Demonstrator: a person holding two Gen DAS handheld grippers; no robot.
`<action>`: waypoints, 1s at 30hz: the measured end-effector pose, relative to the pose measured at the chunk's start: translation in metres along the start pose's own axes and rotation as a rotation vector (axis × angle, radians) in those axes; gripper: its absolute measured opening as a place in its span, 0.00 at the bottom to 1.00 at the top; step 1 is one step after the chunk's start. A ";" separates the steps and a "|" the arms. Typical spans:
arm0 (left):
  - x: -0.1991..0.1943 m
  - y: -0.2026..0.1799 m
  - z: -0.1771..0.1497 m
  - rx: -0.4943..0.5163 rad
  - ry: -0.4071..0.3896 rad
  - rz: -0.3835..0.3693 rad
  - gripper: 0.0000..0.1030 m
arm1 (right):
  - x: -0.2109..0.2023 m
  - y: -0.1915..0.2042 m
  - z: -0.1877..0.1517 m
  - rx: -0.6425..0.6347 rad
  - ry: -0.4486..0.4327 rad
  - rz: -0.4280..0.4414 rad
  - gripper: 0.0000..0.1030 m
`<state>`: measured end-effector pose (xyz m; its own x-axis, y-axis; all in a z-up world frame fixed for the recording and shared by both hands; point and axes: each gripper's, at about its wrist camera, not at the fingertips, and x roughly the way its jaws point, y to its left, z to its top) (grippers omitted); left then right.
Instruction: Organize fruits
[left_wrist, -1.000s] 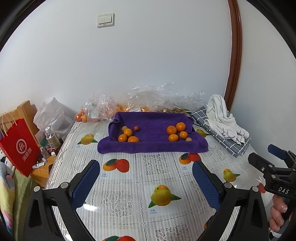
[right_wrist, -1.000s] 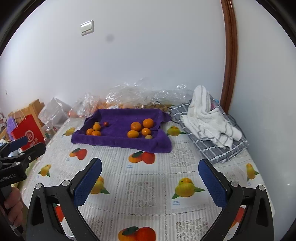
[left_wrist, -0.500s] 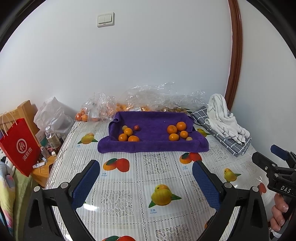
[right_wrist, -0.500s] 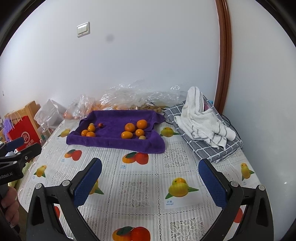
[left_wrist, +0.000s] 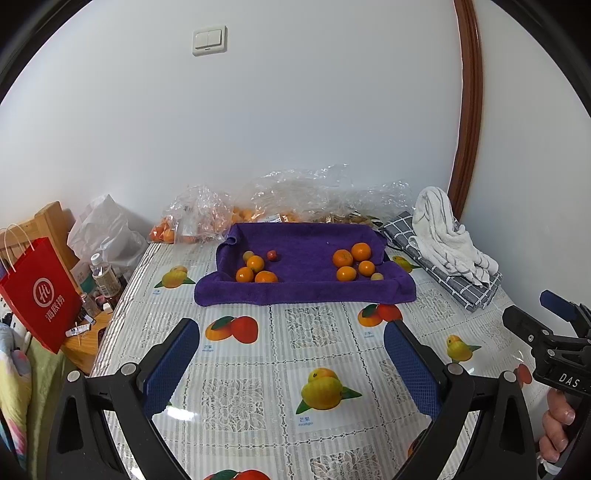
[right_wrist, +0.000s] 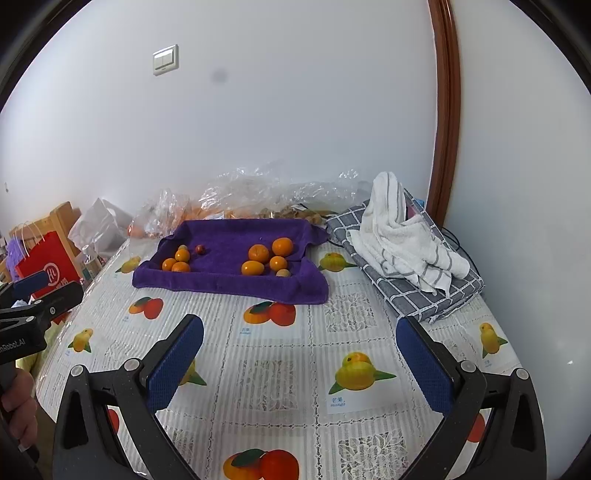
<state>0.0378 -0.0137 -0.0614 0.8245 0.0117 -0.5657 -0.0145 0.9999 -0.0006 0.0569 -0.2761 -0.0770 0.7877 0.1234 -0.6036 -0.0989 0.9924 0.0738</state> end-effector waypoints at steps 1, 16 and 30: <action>0.000 0.000 0.000 0.000 0.000 0.001 0.98 | 0.000 0.000 0.000 0.002 0.000 0.001 1.00; 0.001 0.002 0.000 0.000 0.001 0.000 0.98 | 0.000 -0.003 -0.001 0.010 -0.001 0.006 1.00; 0.000 0.002 0.000 0.002 -0.001 -0.002 0.98 | 0.001 0.000 -0.002 0.006 0.000 0.001 1.00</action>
<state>0.0379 -0.0113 -0.0614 0.8253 0.0101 -0.5646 -0.0123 0.9999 -0.0001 0.0570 -0.2760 -0.0793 0.7875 0.1240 -0.6037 -0.0957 0.9923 0.0789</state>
